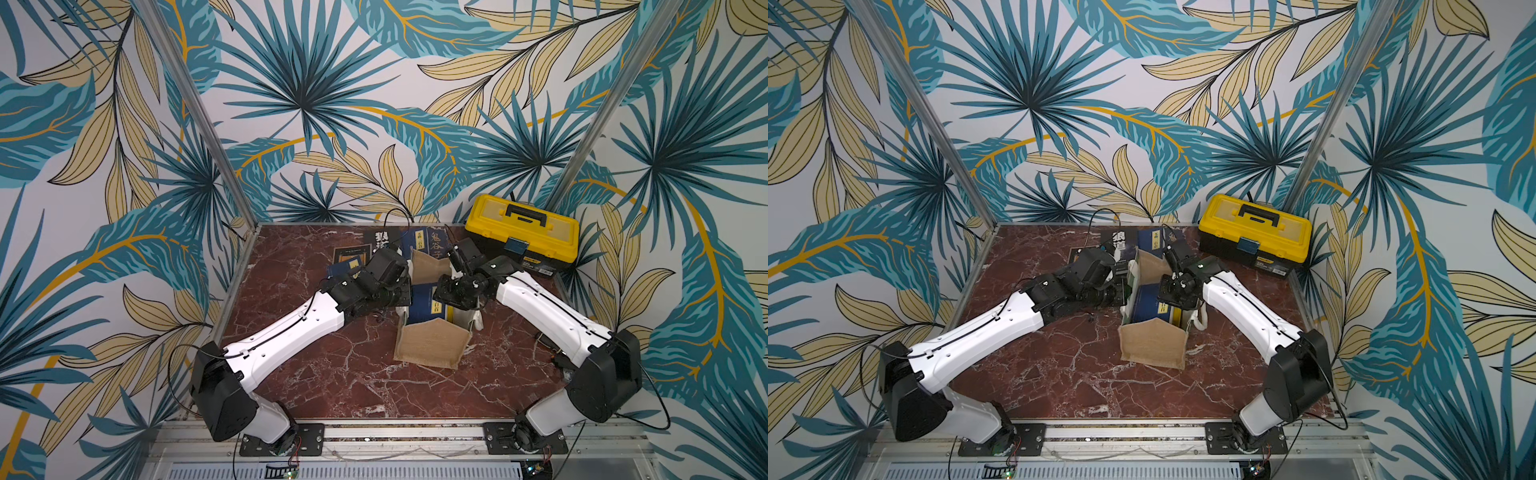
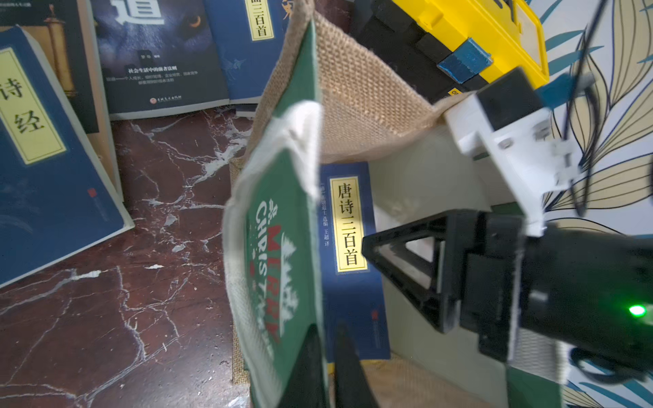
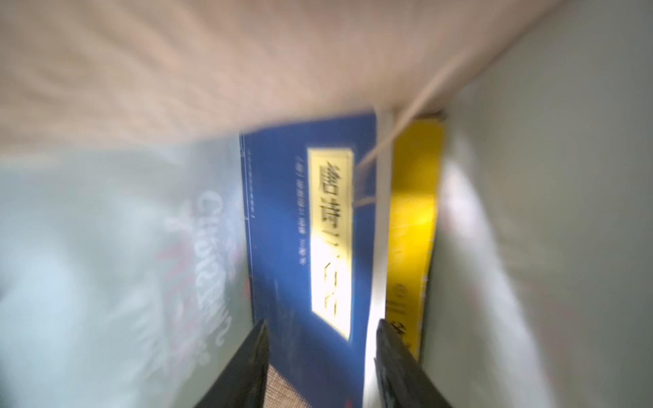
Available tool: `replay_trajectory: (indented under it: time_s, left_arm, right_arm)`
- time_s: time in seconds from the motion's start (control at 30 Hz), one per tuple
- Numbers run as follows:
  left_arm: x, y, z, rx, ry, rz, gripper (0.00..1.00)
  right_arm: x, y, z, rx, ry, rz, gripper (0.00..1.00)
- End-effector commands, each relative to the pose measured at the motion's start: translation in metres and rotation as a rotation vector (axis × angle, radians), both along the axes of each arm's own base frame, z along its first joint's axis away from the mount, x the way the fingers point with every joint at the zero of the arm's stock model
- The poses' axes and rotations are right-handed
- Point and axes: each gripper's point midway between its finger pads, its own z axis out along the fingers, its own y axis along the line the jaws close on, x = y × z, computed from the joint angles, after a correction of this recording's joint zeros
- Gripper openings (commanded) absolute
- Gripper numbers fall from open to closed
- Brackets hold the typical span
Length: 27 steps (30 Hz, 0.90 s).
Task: Put the books into the canvas bag
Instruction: Place the book in the canvas bag, then pick up the book from the book.
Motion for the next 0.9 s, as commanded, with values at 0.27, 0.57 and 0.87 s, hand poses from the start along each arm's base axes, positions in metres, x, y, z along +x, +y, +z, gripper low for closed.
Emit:
replay_trajectory:
  time_s: [0.27,0.57,0.87]
  left_arm:
    - [0.003,0.093,0.039,0.016,-0.161,0.16,0.48]
    - [0.017,0.189,-0.023,-0.179,-0.016,0.382,0.55]
    - [0.047,0.218,-0.093,-0.405,0.113,0.409,0.58]
  right_arm:
    - [-0.003,0.024,0.129,-0.191,-0.321,0.166,0.51]
    - [0.033,0.189,0.097,-0.109,-0.34,0.473,0.51]
    - [0.092,0.241,-0.005,-0.102,-0.265,0.502,0.6]
